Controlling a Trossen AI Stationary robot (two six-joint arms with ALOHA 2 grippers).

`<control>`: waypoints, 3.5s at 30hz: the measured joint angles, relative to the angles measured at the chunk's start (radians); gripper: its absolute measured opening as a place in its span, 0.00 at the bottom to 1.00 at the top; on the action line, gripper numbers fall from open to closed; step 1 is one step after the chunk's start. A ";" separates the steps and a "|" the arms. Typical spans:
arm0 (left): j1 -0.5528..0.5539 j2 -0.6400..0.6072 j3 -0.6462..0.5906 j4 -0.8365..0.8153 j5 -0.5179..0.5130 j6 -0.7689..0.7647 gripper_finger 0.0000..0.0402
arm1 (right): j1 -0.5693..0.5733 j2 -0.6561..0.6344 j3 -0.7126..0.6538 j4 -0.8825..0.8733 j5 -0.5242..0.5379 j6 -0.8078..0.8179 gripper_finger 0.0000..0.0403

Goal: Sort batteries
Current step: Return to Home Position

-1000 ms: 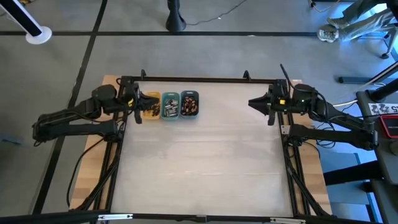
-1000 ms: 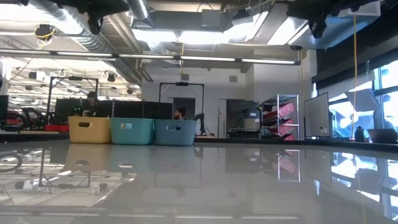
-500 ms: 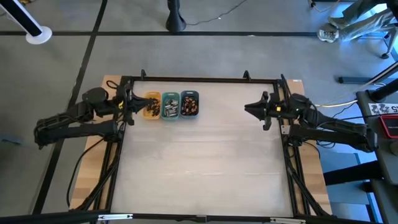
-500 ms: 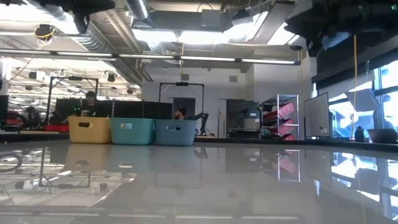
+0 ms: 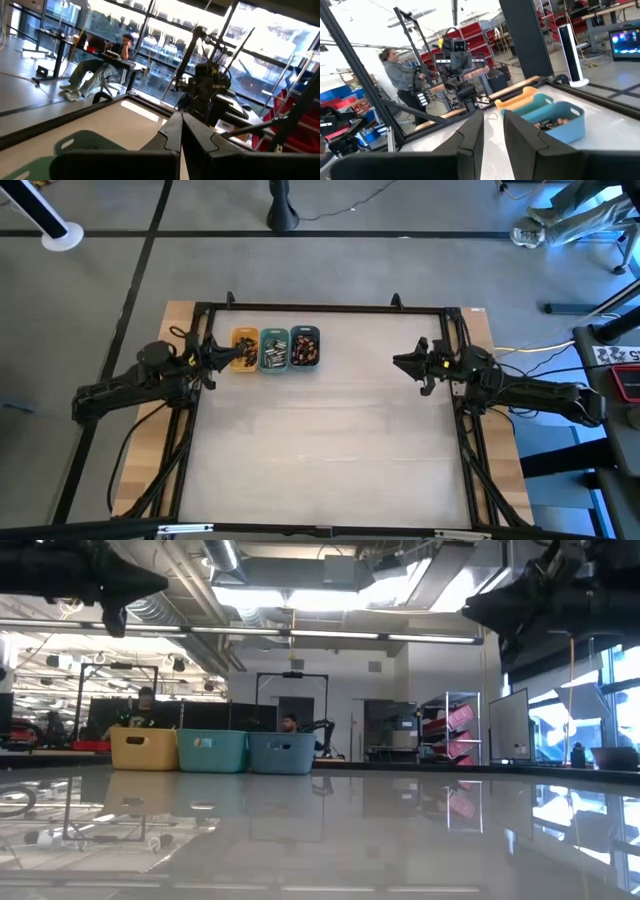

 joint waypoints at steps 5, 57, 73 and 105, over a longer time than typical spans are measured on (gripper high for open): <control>0.000 -0.041 -0.058 0.015 -0.011 -0.017 0.00 | 0.000 0.002 -0.026 0.000 0.034 0.020 0.19; 0.001 -0.041 -0.237 0.239 -0.012 -0.092 0.00 | 0.320 -0.229 -0.085 -0.336 0.245 -0.068 0.19; 0.000 -0.041 -0.237 0.225 0.028 -0.083 0.00 | 0.320 -0.308 -0.085 -0.536 0.278 -0.144 0.19; 0.000 -0.034 -0.236 0.099 0.004 0.077 0.00 | 0.320 -0.306 -0.083 -0.600 0.278 -0.189 0.19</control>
